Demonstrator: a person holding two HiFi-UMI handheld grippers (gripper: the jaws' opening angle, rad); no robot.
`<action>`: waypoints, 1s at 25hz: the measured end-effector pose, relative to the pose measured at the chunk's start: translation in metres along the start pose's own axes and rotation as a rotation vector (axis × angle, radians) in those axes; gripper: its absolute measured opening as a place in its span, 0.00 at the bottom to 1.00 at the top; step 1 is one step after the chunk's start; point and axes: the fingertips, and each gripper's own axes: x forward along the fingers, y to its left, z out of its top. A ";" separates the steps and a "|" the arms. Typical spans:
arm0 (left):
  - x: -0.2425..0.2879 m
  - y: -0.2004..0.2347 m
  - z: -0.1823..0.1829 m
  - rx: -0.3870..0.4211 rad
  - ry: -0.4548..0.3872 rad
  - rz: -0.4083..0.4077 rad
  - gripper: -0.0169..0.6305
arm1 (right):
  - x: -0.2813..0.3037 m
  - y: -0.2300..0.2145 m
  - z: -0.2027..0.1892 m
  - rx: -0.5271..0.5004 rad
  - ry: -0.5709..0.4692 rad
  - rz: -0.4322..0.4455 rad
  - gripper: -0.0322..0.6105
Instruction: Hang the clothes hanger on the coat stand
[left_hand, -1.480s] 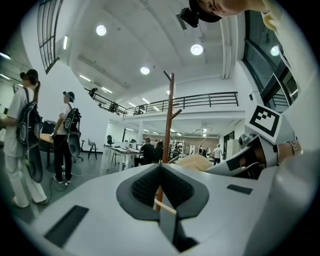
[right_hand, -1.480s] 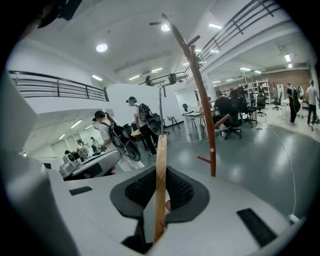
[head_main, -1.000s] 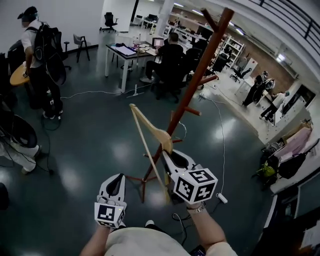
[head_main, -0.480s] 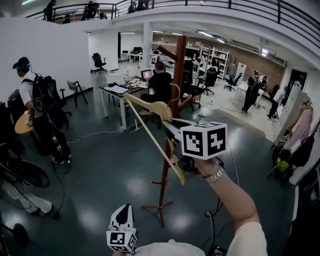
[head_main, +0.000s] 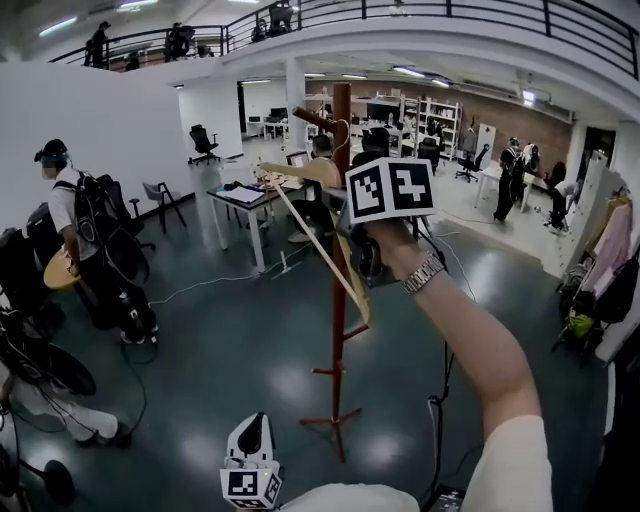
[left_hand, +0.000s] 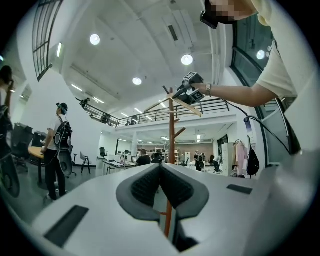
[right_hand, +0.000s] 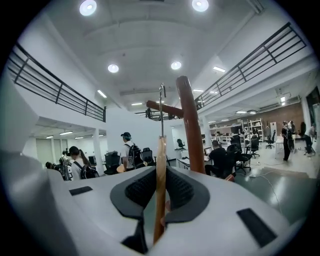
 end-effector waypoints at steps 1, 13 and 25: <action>-0.001 -0.002 0.002 0.007 0.003 0.005 0.05 | 0.001 -0.003 0.007 0.004 -0.007 -0.004 0.16; -0.006 0.007 0.002 0.002 -0.029 0.144 0.05 | 0.054 -0.027 0.019 0.006 0.020 -0.005 0.16; -0.003 -0.007 -0.011 -0.036 -0.036 0.250 0.05 | 0.074 -0.027 0.011 0.026 0.014 0.081 0.16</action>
